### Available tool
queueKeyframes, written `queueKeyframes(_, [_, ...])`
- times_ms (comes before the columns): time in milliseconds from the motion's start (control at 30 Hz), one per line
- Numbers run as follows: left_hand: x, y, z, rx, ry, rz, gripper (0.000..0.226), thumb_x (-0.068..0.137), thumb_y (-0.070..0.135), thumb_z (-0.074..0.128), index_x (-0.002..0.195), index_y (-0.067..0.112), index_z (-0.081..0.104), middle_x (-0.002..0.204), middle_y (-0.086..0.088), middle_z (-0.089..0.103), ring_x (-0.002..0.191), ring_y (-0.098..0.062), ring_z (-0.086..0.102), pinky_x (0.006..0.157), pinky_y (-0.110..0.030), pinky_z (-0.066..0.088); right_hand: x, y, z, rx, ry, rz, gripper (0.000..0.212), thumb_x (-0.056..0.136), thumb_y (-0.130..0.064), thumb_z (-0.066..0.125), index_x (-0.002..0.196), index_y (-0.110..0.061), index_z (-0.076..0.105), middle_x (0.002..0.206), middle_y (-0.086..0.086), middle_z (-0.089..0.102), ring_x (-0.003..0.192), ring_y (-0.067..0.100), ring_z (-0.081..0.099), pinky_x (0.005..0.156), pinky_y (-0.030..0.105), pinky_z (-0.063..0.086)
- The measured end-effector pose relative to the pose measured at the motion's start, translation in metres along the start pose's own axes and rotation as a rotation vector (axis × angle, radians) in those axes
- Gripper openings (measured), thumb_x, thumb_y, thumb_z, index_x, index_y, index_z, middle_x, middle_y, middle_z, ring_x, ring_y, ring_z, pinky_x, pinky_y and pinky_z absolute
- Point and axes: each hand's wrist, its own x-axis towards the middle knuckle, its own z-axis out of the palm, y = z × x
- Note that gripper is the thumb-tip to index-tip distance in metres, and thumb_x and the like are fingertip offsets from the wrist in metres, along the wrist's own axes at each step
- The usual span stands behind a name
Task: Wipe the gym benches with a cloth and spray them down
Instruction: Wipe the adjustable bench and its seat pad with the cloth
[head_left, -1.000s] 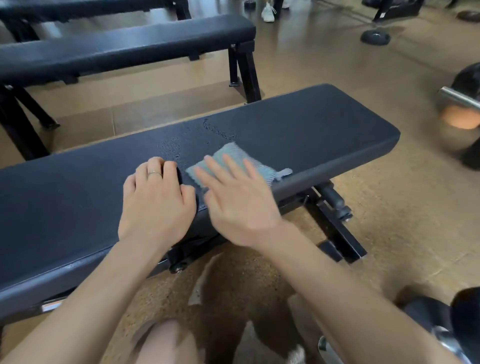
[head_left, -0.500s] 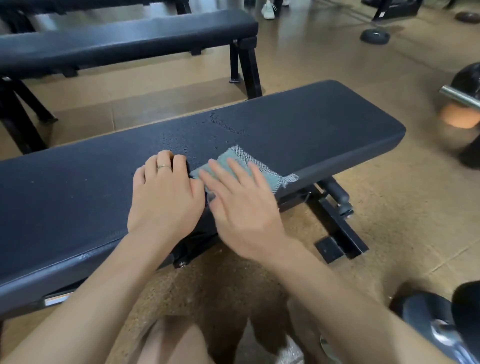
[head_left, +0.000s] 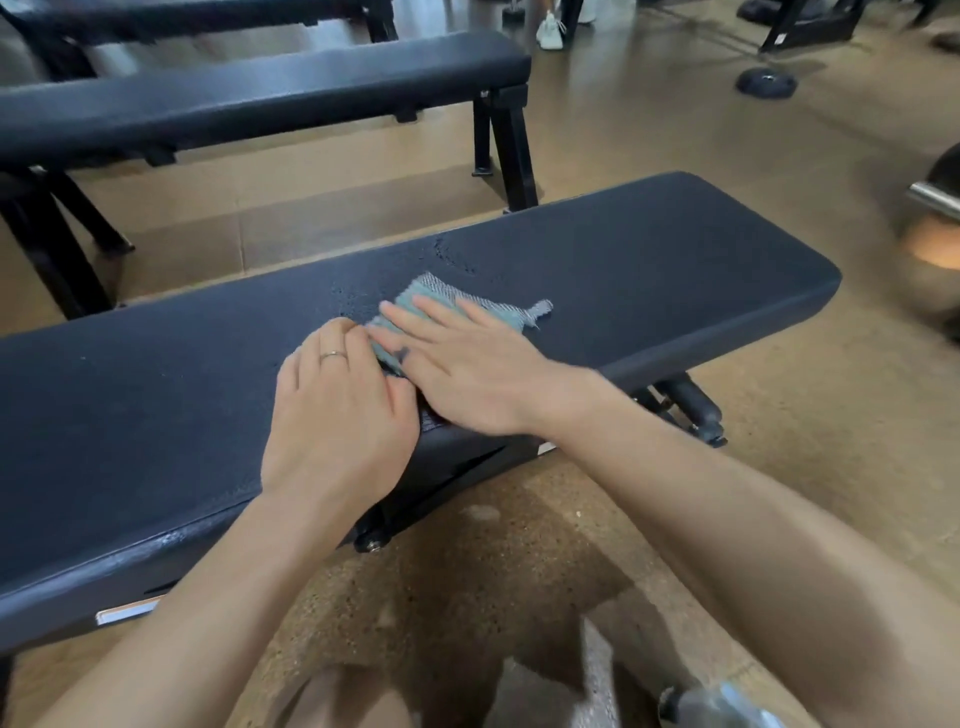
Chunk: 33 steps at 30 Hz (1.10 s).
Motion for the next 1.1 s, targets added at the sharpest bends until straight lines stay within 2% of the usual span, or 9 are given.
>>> queueKeyframes(200, [0.001, 0.004, -0.002, -0.066, 0.014, -0.097, 0.062, 0.087, 0.028, 0.035, 0.142, -0.001, 0.042, 0.145, -0.018, 0.043, 0.124, -0.039, 0.047, 0.109, -0.049, 0.037, 0.084, 0.03, -0.011, -0.03, -0.024, 0.032, 0.053, 0.108, -0.034, 0.009, 0.161, -0.034, 0.012, 0.17, -0.009, 0.004, 0.156, 0.015, -0.001, 0.126, 0.043, -0.004])
queueKeyframes(333, [0.002, 0.003, -0.002, 0.021, 0.002, -0.076, 0.051, 0.088, 0.027, 0.034, 0.127, 0.002, 0.054, 0.139, -0.015, 0.05, 0.122, -0.036, 0.049, 0.107, -0.048, 0.038, 0.1, 0.111, -0.034, -0.122, 0.069, 0.205, 0.056, 0.101, -0.031, 0.01, 0.152, -0.032, 0.034, 0.154, 0.007, 0.042, 0.142, 0.029, 0.036, 0.116, 0.048, 0.026])
queueKeyframes(400, [0.003, 0.004, -0.001, 0.049, 0.003, -0.063, 0.049, 0.087, 0.027, 0.033, 0.123, 0.003, 0.056, 0.136, -0.015, 0.053, 0.121, -0.036, 0.051, 0.106, -0.048, 0.04, 0.094, 0.15, -0.043, -0.145, 0.069, 0.306, 0.053, 0.099, -0.028, 0.013, 0.141, -0.026, 0.044, 0.145, 0.011, 0.049, 0.133, 0.031, 0.043, 0.109, 0.048, 0.032])
queueKeyframes(533, [0.004, 0.008, 0.0, 0.068, 0.019, -0.064, 0.047, 0.087, 0.027, 0.035, 0.122, 0.005, 0.057, 0.135, -0.014, 0.055, 0.122, -0.035, 0.051, 0.105, -0.049, 0.041, 0.106, 0.121, -0.037, -0.105, 0.046, 0.43, 0.052, 0.102, -0.031, 0.015, 0.146, -0.023, 0.041, 0.154, 0.01, 0.037, 0.145, 0.029, 0.027, 0.12, 0.053, 0.013])
queueKeyframes(600, [0.004, 0.009, 0.0, 0.061, 0.024, -0.07, 0.048, 0.086, 0.025, 0.038, 0.125, 0.004, 0.057, 0.136, -0.014, 0.055, 0.122, -0.035, 0.051, 0.105, -0.049, 0.041, 0.122, 0.065, -0.028, -0.037, -0.013, 0.326, 0.053, 0.103, -0.034, 0.015, 0.151, -0.023, 0.037, 0.158, 0.01, 0.032, 0.149, 0.03, 0.021, 0.122, 0.054, 0.005])
queueKeyframes(700, [0.003, 0.01, -0.001, 0.036, 0.033, -0.078, 0.05, 0.085, 0.024, 0.041, 0.128, 0.003, 0.057, 0.136, -0.015, 0.055, 0.12, -0.035, 0.051, 0.104, -0.049, 0.042, 0.136, 0.004, -0.015, -0.047, -0.044, 0.148, 0.051, 0.103, -0.034, 0.018, 0.15, -0.025, 0.036, 0.158, 0.008, 0.033, 0.147, 0.03, 0.023, 0.121, 0.052, 0.007])
queueKeyframes(800, [0.003, 0.009, -0.004, 0.033, 0.029, -0.08, 0.048, 0.087, 0.026, 0.041, 0.126, 0.005, 0.057, 0.135, -0.012, 0.056, 0.118, -0.033, 0.052, 0.102, -0.048, 0.044, 0.135, 0.027, -0.024, -0.043, -0.052, 0.069, 0.052, 0.103, -0.034, 0.015, 0.15, -0.027, 0.038, 0.156, 0.007, 0.037, 0.145, 0.03, 0.031, 0.117, 0.049, 0.017])
queueKeyframes(967, [0.003, 0.012, -0.004, 0.038, 0.028, -0.093, 0.045, 0.088, 0.025, 0.042, 0.126, 0.006, 0.057, 0.136, -0.009, 0.055, 0.121, -0.032, 0.052, 0.102, -0.047, 0.044, 0.112, 0.135, -0.058, -0.174, -0.048, 0.344, 0.05, 0.099, -0.025, 0.025, 0.143, -0.013, 0.047, 0.15, 0.018, 0.045, 0.137, 0.04, 0.041, 0.112, 0.051, 0.027])
queueKeyframes(1100, [0.003, 0.016, -0.004, 0.056, 0.024, -0.105, 0.046, 0.088, 0.025, 0.041, 0.126, 0.006, 0.058, 0.136, -0.009, 0.055, 0.12, -0.033, 0.052, 0.101, -0.047, 0.044, 0.122, 0.093, -0.046, -0.133, -0.042, 0.384, 0.056, 0.098, -0.032, 0.022, 0.146, -0.017, 0.046, 0.154, 0.01, 0.042, 0.141, 0.033, 0.035, 0.113, 0.049, 0.02])
